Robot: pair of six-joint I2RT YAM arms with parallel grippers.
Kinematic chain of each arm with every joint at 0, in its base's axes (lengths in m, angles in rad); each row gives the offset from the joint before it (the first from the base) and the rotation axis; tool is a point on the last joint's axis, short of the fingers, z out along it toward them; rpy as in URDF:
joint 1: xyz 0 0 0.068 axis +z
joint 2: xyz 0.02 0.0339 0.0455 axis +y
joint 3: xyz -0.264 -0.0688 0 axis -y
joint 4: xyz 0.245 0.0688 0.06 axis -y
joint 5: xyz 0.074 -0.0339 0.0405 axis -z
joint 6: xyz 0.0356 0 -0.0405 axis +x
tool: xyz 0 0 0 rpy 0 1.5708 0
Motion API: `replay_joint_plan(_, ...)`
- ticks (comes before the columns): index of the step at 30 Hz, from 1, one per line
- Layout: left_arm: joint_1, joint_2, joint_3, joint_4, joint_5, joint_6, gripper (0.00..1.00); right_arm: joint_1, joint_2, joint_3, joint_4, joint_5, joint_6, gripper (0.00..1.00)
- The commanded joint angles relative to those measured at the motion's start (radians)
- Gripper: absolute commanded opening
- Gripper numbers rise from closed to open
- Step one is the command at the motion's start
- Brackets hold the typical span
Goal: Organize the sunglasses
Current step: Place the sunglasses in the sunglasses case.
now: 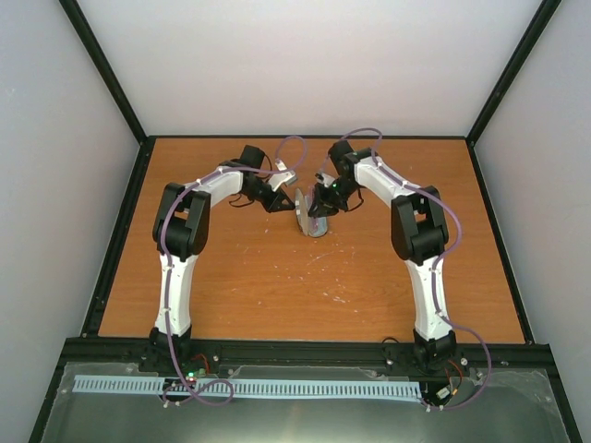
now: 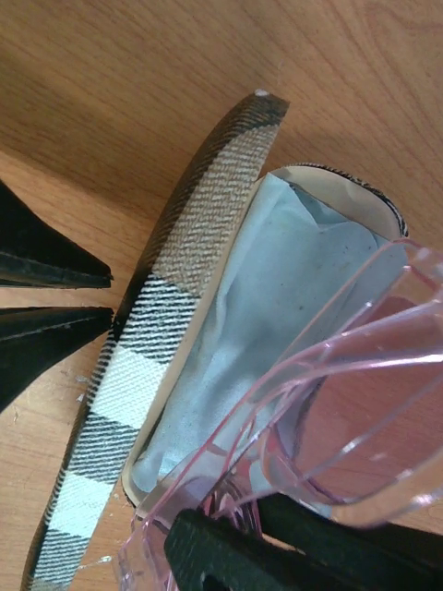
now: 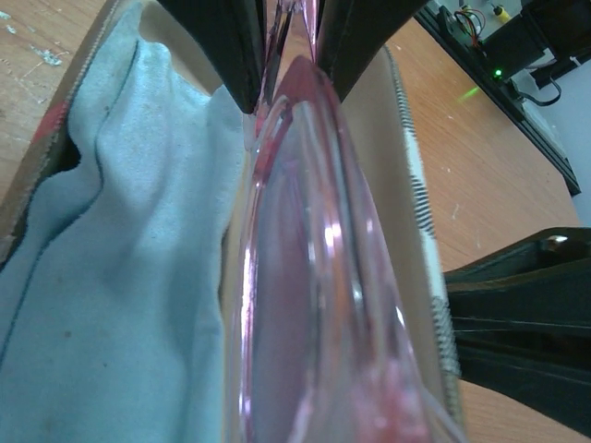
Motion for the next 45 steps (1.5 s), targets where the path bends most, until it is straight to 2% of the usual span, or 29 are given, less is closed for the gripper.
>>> replay_joint_plan(1, -0.004, -0.049, -0.008, 0.026, 0.027, -0.016, 0.1, -0.002, 0.027, 0.013, -0.035, 0.006, -0.023, 0.13)
replay_joint_plan(8, -0.004, -0.059, -0.019, 0.033, 0.029, -0.016, 0.1, -0.001, 0.067, 0.031, -0.025, 0.009, -0.014, 0.14)
replay_joint_plan(15, -0.004, -0.064, -0.021, 0.038, 0.031, -0.02, 0.1, -0.002, 0.103, 0.063, -0.061, 0.045, -0.029, 0.24)
replay_joint_plan(25, -0.004, -0.064, -0.021, 0.041, 0.039, -0.021, 0.1, -0.01, 0.085, 0.096, -0.102, 0.129, -0.02, 0.3)
replay_joint_plan(31, -0.006, -0.064, -0.02, 0.041, 0.04, -0.018, 0.1, -0.014, 0.089, 0.123, -0.124, 0.152, -0.02, 0.4)
replay_joint_plan(45, -0.007, -0.063, -0.023, 0.038, 0.041, -0.017, 0.1, -0.014, 0.073, 0.153, -0.144, 0.187, -0.022, 0.48)
